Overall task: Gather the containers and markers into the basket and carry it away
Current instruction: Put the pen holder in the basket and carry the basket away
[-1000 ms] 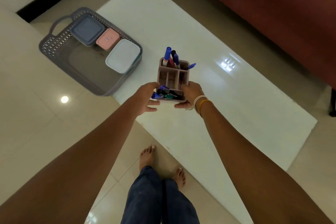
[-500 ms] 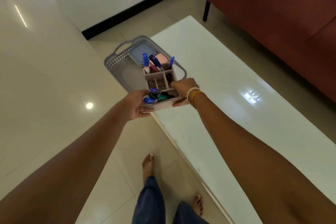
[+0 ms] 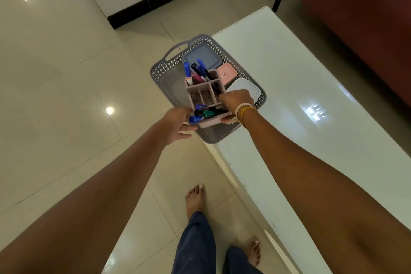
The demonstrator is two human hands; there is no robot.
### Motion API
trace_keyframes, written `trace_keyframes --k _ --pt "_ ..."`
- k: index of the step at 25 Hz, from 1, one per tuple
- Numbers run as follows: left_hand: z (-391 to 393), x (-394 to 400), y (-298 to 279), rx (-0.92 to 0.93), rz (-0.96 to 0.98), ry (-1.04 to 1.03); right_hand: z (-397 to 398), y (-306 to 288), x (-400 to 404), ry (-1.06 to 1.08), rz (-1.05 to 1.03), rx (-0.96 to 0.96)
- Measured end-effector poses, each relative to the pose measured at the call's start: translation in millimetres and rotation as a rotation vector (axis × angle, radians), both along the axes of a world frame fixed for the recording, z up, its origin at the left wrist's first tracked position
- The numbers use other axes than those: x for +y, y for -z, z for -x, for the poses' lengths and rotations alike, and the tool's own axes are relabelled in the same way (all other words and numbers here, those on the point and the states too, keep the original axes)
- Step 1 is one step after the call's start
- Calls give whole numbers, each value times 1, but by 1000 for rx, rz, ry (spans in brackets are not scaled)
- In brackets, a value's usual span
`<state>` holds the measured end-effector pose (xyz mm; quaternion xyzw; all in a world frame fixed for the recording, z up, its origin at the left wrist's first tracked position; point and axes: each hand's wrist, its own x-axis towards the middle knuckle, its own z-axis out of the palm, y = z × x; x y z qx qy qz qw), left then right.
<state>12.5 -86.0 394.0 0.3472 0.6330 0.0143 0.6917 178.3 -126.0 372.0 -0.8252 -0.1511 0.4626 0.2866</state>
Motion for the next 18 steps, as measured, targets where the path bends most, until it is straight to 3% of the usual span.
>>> trace_keyframes --k 8,14,18 --pt "18 34 24 104 -34 224 4 4 36 -329 145 -117" --pt "10 26 36 132 -12 226 10 23 28 -310 146 -181" --pt "12 20 36 114 -69 330 20 34 9 -229 50 -398"
